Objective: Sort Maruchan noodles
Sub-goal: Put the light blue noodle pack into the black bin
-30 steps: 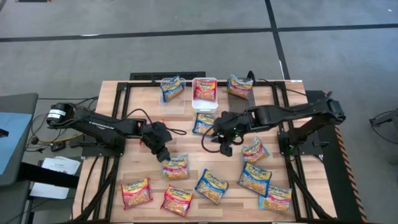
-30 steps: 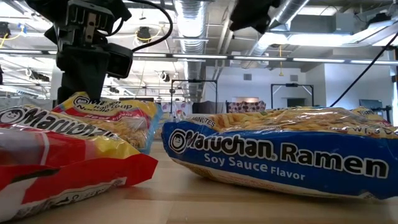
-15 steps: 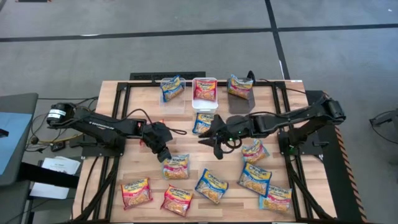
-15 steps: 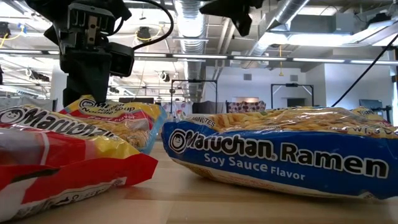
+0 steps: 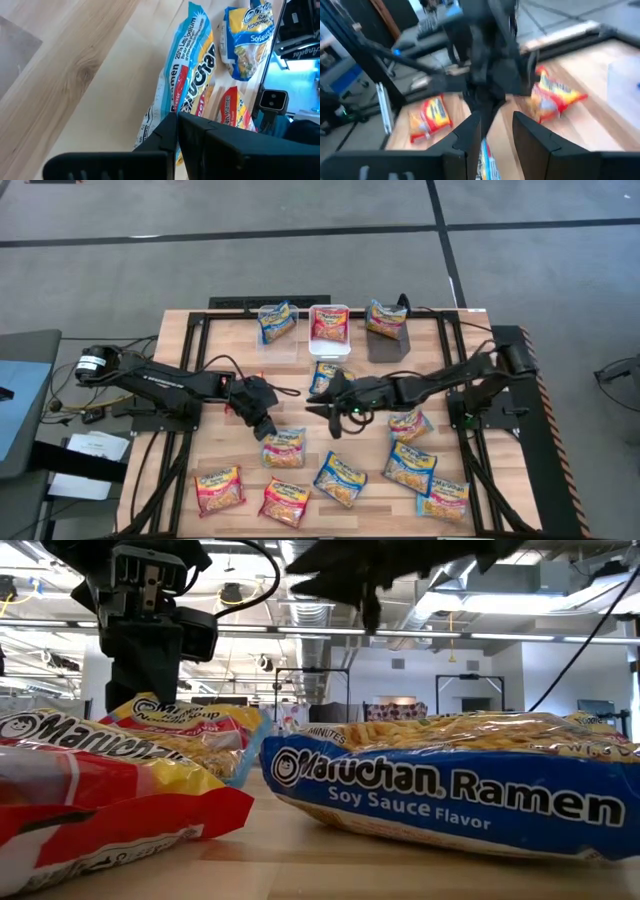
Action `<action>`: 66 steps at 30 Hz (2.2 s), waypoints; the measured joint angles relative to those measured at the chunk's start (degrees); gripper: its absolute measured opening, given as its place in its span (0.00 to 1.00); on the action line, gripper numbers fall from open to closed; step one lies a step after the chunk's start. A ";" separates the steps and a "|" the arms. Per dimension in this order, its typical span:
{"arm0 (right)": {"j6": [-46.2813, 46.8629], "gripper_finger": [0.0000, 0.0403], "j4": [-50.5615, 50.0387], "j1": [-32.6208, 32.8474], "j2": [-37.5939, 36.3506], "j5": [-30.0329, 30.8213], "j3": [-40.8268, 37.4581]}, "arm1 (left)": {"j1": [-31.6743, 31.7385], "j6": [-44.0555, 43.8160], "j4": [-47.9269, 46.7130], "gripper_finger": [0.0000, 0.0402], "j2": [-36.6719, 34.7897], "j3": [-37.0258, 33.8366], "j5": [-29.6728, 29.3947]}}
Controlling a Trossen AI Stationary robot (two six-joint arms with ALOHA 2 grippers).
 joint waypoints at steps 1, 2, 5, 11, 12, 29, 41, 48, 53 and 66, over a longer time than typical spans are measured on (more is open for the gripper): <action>0.03 0.34 0.34 -0.23 1.11 -0.12 0.36 | 0.00 0.00 0.11 0.00 0.00 0.00 0.01; 0.14 0.34 0.57 -0.49 1.86 -0.37 0.44 | 0.00 0.00 0.23 0.00 0.00 0.00 0.04; 0.87 0.34 1.73 -1.15 4.11 -2.95 0.54 | 0.00 0.00 0.59 0.00 0.00 0.00 0.10; 4.77 0.34 1.30 -2.49 8.40 -8.36 0.48 | -0.01 0.00 1.12 0.00 0.00 0.00 0.06; 5.42 0.34 1.46 -2.68 9.23 -9.64 0.50 | -0.02 0.01 1.22 0.00 0.00 0.00 0.06; 5.53 0.39 -1.28 -3.04 18.20 -18.15 7.39 | -0.07 0.63 2.03 0.00 0.00 0.00 0.39; 5.91 0.60 -6.77 -4.87 18.20 -22.58 7.42 | -0.07 0.70 3.95 0.00 0.00 0.00 -0.80; 9.03 0.60 -9.59 -5.26 18.20 -27.21 7.42 | -0.07 0.97 4.33 0.00 0.00 0.00 -1.57; 10.37 0.60 -9.90 -5.16 18.20 -27.23 7.42 | -0.07 1.86 6.16 0.00 0.02 0.00 -1.93; 13.50 0.60 -10.73 -4.00 18.20 -30.20 7.42 | -0.07 2.10 6.55 0.00 0.02 0.00 -1.98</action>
